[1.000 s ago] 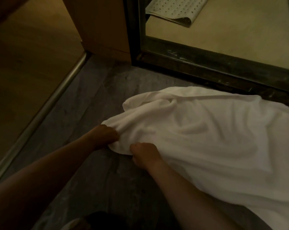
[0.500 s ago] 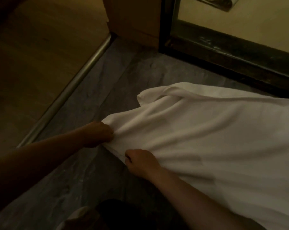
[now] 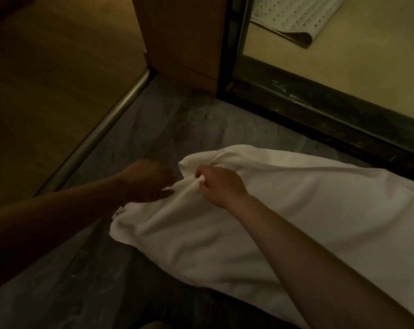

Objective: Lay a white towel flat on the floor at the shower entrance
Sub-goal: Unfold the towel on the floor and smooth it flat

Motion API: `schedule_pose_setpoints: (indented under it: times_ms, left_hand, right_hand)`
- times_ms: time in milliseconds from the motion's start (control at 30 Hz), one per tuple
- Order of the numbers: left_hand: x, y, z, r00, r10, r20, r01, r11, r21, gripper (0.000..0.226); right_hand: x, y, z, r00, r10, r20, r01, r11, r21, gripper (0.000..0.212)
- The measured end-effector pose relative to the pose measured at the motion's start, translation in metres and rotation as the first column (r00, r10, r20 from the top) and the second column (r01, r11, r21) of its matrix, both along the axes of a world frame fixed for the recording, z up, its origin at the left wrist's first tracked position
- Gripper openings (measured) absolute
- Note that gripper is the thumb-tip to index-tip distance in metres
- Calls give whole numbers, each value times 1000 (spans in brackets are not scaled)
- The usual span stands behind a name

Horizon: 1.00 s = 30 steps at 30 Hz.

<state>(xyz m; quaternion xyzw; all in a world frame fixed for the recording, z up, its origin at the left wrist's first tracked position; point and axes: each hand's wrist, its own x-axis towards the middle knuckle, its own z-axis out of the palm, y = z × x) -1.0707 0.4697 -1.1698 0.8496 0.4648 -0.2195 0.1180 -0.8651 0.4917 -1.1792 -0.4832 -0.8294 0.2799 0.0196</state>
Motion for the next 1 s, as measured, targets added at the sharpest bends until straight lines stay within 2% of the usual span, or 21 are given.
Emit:
schedule_pose_setpoints:
  times_ms: [100,167,267,367,500,600,700,867,1000]
  left_hand:
    - [23,31,-11,992,105,77,-118,972,204,34]
    - [33,46,-22,981,164,106,-187,946,263,45]
    - [45,61,-35,944,289,160,-315,931,181,59]
    - [53,75,-48,914,344,216,-375,919,119,39]
    - [42,107,-49,860,409,306,-454,887,90,32]
    - [31,137,-40,828,453,331,-501,862,74,33]
    - [27,162,-32,829,463,314,-517,849,110,29]
    - [27,200,-14,898,363,249,-421,873,247,25]
    - [30,225,-1,905,363,222,-419,847,327,17]
  right_hand:
    - [4,35,5,996,-31,87,19,990,136,41]
    - [7,50,4,980,-55,189,16,978,206,50]
    - [16,62,-3,930,-136,341,63,974,217,52]
    - [25,68,-10,900,-232,370,176,968,181,29]
    - [29,91,-19,871,-434,228,415,900,131,16]
    - [27,114,-20,847,-524,92,511,849,138,15]
    - [22,134,-18,833,-552,-7,549,827,123,13]
    - [21,157,-24,797,-586,-146,598,800,50,13]
    - [20,167,-32,823,-534,-193,535,843,-49,33]
